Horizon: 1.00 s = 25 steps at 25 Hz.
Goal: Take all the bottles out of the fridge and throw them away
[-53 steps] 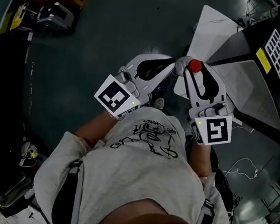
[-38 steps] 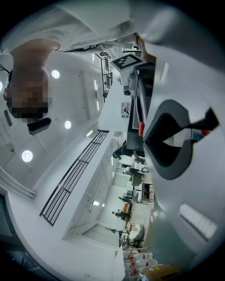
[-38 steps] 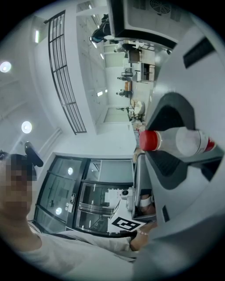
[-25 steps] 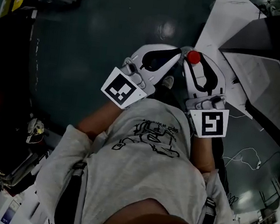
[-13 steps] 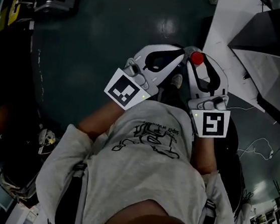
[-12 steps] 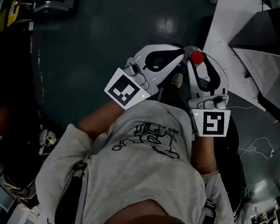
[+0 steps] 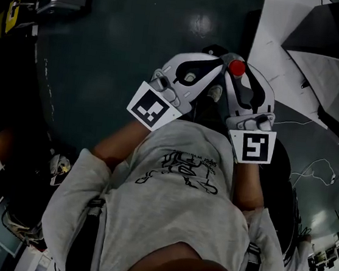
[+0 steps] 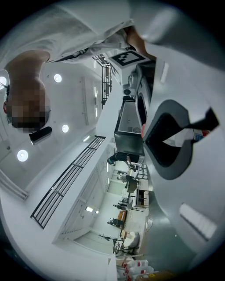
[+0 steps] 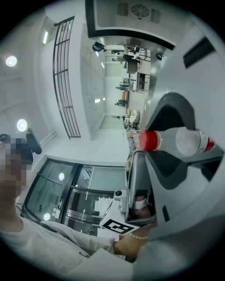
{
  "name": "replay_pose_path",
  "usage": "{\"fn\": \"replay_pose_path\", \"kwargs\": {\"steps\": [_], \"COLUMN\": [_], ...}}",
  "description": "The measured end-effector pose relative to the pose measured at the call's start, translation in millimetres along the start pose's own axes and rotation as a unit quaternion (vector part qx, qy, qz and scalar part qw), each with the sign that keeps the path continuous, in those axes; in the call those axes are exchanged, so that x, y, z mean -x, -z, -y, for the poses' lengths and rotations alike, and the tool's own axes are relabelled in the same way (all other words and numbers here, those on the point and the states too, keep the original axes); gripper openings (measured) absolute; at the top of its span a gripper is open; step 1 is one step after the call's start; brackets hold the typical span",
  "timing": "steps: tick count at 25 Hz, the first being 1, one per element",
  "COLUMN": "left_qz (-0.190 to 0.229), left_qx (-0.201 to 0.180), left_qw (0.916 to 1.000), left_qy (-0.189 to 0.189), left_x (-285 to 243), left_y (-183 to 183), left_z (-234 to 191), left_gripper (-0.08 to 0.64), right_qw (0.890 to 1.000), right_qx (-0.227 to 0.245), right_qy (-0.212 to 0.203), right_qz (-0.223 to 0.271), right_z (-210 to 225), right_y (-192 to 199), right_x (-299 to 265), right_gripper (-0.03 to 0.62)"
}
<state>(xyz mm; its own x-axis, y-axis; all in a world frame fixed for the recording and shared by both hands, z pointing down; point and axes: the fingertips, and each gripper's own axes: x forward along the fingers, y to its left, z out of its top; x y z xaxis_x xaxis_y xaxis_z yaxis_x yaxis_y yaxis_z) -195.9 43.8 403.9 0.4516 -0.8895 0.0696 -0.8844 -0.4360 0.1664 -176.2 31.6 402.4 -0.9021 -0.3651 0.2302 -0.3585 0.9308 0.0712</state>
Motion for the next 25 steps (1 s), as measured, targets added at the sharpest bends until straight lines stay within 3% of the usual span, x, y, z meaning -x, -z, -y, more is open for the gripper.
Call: {"fn": "replay_pose_path", "kwargs": {"steps": [13, 25], "left_qz": [-0.016, -0.032], "left_qx": [0.009, 0.005], "left_qw": [0.9998, 0.9994], "left_qy": [-0.011, -0.011], "left_x": [-1, -8], "left_y": [76, 170], "left_z": [-2, -6], "left_gripper": [0.008, 0.008], "right_qw": [1.0, 0.999], "right_qx": [-0.014, -0.039], "right_qy": [-0.011, -0.013], "right_qz": [-0.009, -0.018], "right_z": [-12, -20], "right_y": [76, 176], "right_x": [-4, -15], "right_gripper": [0.142, 0.143]}}
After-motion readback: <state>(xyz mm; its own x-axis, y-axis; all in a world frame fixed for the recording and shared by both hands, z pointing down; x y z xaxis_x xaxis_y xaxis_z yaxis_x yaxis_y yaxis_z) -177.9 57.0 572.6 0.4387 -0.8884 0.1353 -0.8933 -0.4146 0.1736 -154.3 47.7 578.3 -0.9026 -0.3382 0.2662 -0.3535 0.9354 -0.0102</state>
